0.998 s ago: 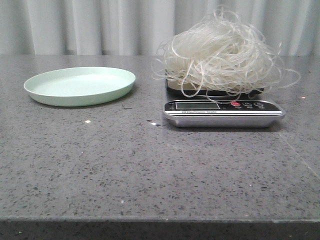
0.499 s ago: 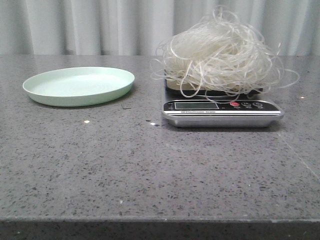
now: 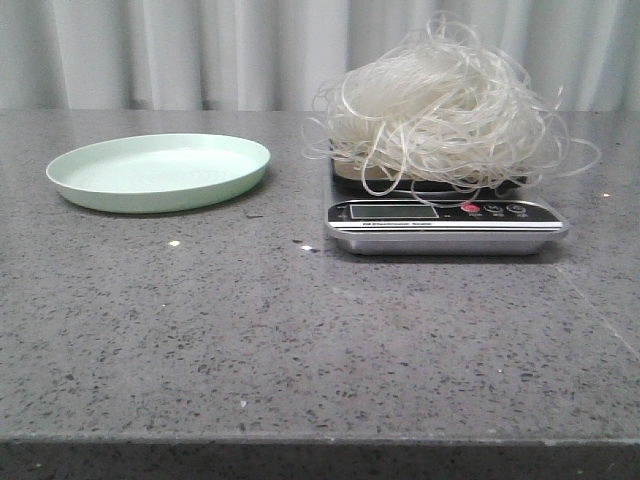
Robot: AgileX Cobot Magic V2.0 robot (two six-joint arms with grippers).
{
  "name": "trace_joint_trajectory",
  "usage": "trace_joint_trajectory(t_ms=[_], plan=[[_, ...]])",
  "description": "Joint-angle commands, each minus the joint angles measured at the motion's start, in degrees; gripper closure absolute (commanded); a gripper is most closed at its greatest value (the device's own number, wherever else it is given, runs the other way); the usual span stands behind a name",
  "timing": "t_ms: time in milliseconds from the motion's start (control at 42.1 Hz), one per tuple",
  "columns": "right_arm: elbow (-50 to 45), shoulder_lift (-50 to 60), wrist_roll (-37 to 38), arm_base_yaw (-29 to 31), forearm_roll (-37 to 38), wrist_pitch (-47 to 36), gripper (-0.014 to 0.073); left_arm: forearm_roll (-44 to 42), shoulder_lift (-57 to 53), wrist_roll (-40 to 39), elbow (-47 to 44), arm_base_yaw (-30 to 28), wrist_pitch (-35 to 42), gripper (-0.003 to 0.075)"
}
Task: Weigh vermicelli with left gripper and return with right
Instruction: 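Withdraw the left gripper and let the scale weigh the noodles, then lower the right gripper onto the vermicelli on the scale and grasp it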
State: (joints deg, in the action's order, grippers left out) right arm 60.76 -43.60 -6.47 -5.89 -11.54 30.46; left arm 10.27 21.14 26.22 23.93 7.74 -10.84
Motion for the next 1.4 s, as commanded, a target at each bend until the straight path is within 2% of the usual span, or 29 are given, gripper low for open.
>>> trace_joint_trajectory(t_ms=[0, 309, 570, 855, 1164, 1378], plan=[[5.03, -4.98, -3.71, -1.14, -0.30, 2.77, 0.0056, 0.86, 0.31, -0.78, 1.63, 0.21, 4.88, 0.0575], [12.44, -18.16, -19.52, -5.31, -2.26, 17.06, -0.0006, 0.86, 0.31, -0.78, 1.63, 0.21, 4.76, 0.0575], [12.53, -24.58, -30.14, -9.82, -10.13, 16.52, -0.0010, 0.76, 0.31, -0.78, 1.63, 0.21, 4.76, 0.0575], [12.53, -33.79, -31.51, -12.22, -10.46, 15.33, -0.0010, 0.76, 0.31, -0.78, 1.63, 0.21, 4.76, 0.0575], [12.53, -43.13, -31.68, -12.43, -10.35, 7.03, -0.0009, 0.76, 0.31, -0.78, 1.63, 0.21, 4.68, 0.0575], [12.53, -46.65, -31.68, -12.43, -10.35, 6.90, -0.0006, 0.76, 0.31, -0.78, 1.63, 0.21, 4.68, 0.0575]])
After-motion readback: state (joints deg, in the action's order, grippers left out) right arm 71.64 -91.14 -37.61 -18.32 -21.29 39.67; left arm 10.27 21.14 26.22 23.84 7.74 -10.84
